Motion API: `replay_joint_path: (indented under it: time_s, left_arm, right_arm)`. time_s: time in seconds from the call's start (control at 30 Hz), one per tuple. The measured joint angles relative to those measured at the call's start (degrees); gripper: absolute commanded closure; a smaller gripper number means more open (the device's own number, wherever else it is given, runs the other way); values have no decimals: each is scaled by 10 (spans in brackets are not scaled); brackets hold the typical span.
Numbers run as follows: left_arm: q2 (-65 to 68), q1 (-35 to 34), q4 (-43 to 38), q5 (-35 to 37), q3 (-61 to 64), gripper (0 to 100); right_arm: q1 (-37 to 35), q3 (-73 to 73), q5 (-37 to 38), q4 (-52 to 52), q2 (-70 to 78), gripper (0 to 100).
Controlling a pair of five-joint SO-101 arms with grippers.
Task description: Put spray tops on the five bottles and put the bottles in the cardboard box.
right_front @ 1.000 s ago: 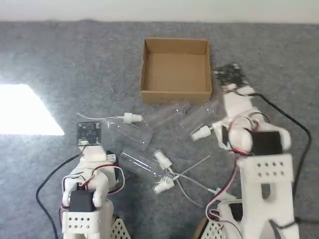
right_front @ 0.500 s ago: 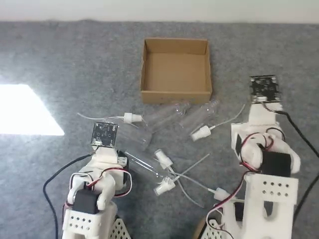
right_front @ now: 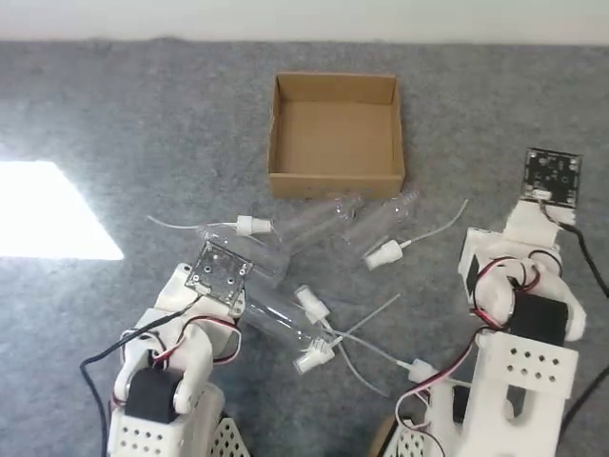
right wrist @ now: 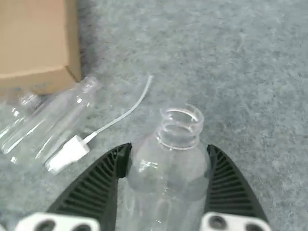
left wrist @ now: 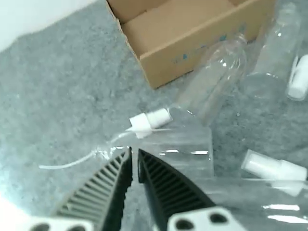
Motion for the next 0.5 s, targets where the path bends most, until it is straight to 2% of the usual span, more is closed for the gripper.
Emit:
replay_joint_path:
  time_s: [0.2, 0.33, 0.5]
  left_arm:
    - [0, 47, 0, -6, -18, 976]
    - [0, 109, 4, -9, -20, 907]
    - [0, 164, 4, -31, -20, 892]
  right_arm:
    - [28, 9, -12, -18, -1, 848]
    - [31, 9, -20, -25, -1, 848]
    - [37, 9, -35, -25, -1, 848]
